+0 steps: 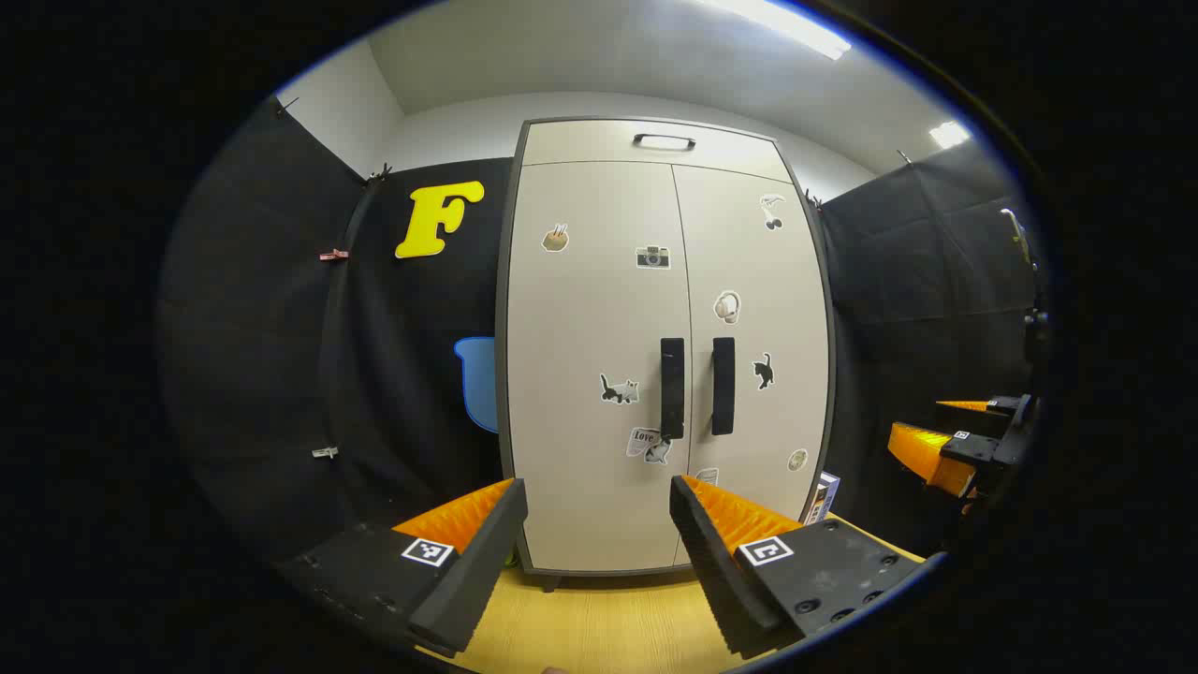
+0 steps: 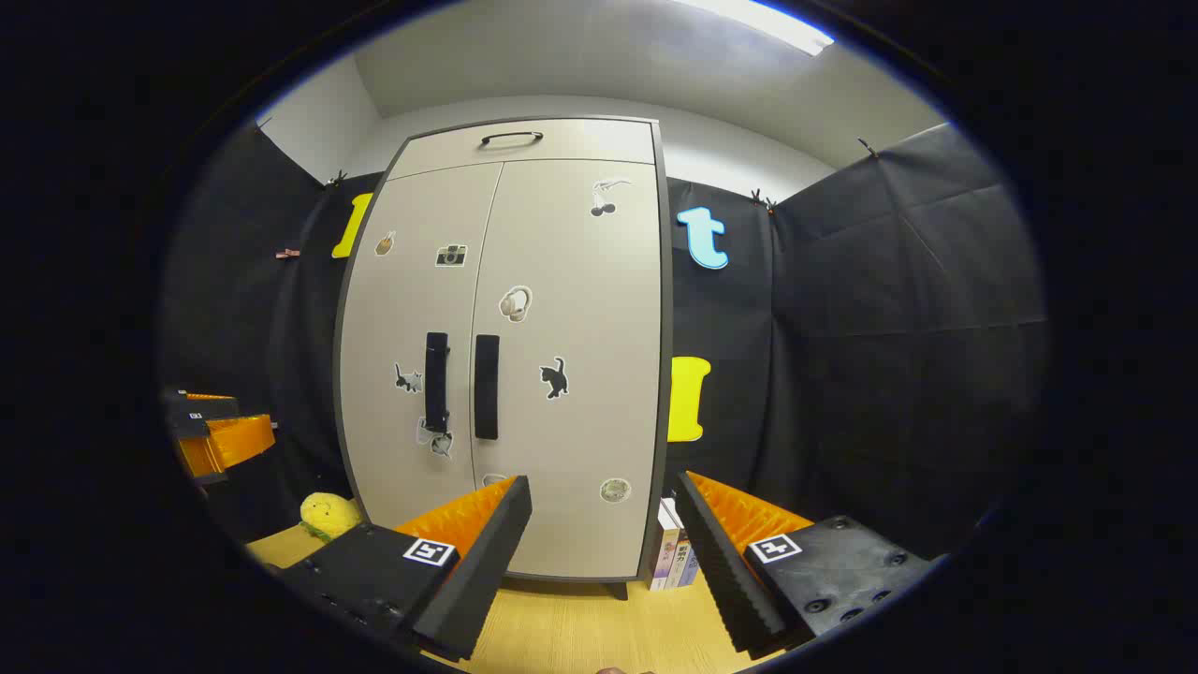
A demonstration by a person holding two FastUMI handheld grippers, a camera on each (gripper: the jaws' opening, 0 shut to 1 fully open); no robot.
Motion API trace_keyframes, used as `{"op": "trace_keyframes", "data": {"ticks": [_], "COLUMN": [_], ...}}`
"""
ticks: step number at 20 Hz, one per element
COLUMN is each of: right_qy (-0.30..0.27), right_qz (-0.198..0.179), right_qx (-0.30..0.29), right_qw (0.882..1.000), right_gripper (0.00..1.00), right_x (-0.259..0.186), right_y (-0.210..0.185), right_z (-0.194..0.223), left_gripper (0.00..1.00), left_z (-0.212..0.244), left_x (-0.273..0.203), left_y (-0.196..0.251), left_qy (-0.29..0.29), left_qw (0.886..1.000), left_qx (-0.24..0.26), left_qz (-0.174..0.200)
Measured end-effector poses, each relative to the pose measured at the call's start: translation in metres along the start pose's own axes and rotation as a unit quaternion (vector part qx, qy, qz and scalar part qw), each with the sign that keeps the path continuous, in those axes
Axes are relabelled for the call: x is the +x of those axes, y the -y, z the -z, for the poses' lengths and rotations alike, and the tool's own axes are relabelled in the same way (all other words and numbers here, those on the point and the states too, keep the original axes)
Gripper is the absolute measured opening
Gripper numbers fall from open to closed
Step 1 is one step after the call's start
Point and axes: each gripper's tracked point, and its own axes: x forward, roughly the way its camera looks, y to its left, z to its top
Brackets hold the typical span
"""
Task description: Open the right door of the double-door shoe cabinet with the right hand, and open the left door with the left hand.
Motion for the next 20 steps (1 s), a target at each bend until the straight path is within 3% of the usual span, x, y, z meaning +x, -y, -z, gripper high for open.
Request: {"op": "trace_keyframes", "data": {"ticks": [20], "right_qy": [-0.013], "right_qz": [-0.004], "right_qx": [0.004], "right_qw": [1.000], "right_gripper": [0.97], "right_x": [-0.006], "right_y": [-0.004], "right_z": [0.001], "left_gripper": [0.95], "left_z": [0.010], "left_x": [-0.011], "left_y": [-0.008], "left_qy": [-0.007], "left_qw": [1.000], "left_qx": [-0.005], "left_qz": [-0.016]}}
